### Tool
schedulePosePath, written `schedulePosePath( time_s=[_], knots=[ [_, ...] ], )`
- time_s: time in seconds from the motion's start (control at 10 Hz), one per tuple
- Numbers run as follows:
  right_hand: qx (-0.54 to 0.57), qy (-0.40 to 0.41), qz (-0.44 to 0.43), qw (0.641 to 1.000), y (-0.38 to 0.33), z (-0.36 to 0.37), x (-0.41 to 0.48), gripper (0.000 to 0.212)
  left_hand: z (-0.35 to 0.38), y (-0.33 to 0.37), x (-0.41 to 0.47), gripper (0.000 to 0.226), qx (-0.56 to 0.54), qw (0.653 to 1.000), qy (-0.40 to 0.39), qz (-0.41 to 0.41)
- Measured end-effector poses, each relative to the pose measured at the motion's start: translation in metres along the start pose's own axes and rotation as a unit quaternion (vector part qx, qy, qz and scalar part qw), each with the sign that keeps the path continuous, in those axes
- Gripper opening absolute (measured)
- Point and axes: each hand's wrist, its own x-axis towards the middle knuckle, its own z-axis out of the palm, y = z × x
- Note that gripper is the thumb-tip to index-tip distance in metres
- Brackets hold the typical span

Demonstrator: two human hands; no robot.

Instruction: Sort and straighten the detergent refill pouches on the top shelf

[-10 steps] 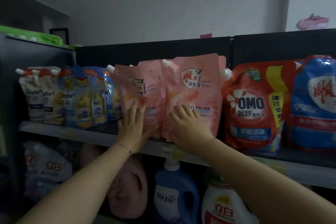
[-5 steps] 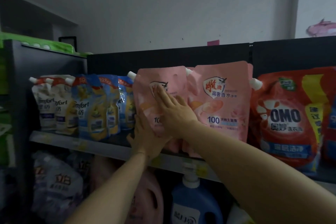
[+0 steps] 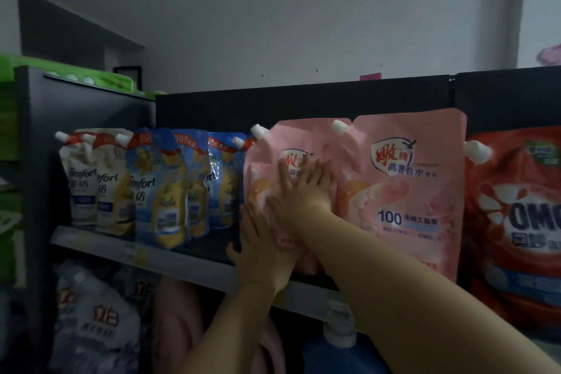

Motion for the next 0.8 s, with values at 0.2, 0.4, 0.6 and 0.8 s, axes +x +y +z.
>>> schedulePosePath(
  time_s=[0.2,0.4,0.6,0.8],
  knots=[
    [-0.02,0.011,-0.017,1.0,0.0,0.008,0.003,0.077,0.001,-0.001,-0.002,0.126,-0.011,1.0,0.019,0.001],
    [0.038,0.043,-0.044,0.997,0.0,0.008,-0.01,0.076,-0.011,-0.003,0.001,0.121,-0.017,0.998,-0.064,0.021],
    [0.11,0.031,-0.172,0.978,0.015,-0.009,-0.038,0.065,-0.036,-0.012,0.013,0.117,0.006,0.991,-0.132,0.016],
    [0.096,0.106,-0.189,0.971,0.018,-0.023,-0.069,0.047,-0.069,-0.024,0.002,0.062,0.067,0.985,0.037,0.153]
  ],
)
